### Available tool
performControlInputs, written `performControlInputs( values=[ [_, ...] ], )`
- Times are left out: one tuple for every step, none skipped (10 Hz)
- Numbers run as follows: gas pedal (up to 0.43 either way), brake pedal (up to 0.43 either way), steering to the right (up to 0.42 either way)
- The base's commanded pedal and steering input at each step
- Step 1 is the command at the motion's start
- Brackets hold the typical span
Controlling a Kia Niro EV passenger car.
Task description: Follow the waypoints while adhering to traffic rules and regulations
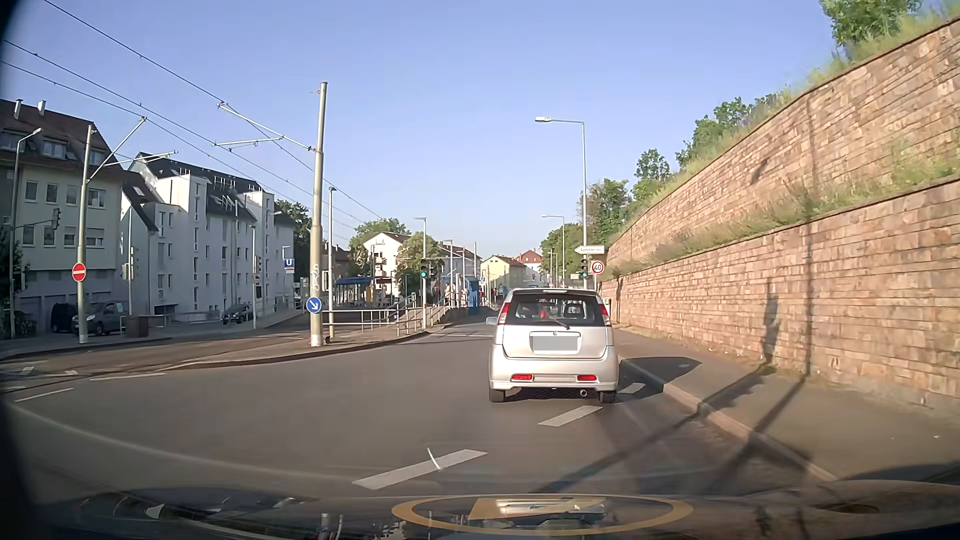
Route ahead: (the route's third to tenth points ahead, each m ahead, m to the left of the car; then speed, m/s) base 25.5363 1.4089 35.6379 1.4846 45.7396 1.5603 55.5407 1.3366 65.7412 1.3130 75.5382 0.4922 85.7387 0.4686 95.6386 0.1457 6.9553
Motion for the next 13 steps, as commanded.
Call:
performControlInputs(
  values=[
    [0.059,0.000,0.003],
    [0.059,0.000,0.003],
    [0.020,0.000,0.003],
    [0.000,0.000,0.003],
    [0.000,0.000,0.003],
    [0.000,0.000,0.003],
    [0.000,0.000,0.003],
    [0.000,0.000,0.003],
    [0.000,0.000,0.002],
    [0.000,0.000,0.002],
    [0.000,0.000,0.002],
    [0.000,0.000,0.002],
    [0.000,0.000,0.002]
  ],
)
